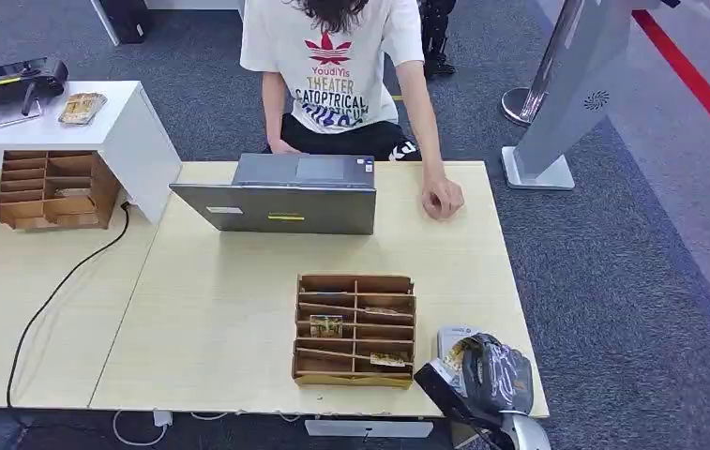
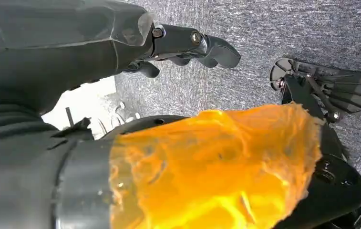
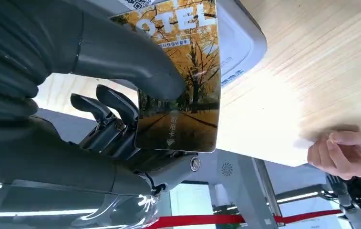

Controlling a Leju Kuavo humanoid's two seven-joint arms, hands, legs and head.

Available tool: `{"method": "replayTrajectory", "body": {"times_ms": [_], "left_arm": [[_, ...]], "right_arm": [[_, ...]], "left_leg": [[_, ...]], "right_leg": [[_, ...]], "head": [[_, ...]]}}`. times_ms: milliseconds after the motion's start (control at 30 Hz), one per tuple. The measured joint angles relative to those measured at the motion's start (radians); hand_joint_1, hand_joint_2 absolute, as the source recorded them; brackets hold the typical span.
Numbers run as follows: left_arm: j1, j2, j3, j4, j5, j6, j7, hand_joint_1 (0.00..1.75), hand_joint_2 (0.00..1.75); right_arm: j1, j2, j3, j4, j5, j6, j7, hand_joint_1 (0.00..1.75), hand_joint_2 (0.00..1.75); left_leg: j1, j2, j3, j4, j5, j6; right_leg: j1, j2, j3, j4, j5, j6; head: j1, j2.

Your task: Pass the card to the sensor for recognition and then transmit it.

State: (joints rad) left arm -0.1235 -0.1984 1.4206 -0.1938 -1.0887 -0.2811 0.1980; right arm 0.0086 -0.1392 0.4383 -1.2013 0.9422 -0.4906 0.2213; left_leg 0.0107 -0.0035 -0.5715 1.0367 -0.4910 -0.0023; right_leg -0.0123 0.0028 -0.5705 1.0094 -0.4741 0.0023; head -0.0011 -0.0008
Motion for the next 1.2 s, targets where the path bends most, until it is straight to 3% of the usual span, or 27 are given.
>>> {"method": "replayTrajectory", "body": {"times_ms": [1200], "left_arm": [[0.000, 0.000, 0.000, 0.000, 0.003, 0.000, 0.001, 0.00, 0.00]], "right_arm": [[-0.008, 0.008, 0.000, 0.013, 0.001, 0.006, 0.000, 1.75, 1.75]], "left_leg": [[0.000, 0.000, 0.002, 0.000, 0.000, 0.000]], "right_leg": [[0.000, 0.000, 0.001, 0.000, 0.000, 0.000]], "head": [[0.000, 0.000]]}}
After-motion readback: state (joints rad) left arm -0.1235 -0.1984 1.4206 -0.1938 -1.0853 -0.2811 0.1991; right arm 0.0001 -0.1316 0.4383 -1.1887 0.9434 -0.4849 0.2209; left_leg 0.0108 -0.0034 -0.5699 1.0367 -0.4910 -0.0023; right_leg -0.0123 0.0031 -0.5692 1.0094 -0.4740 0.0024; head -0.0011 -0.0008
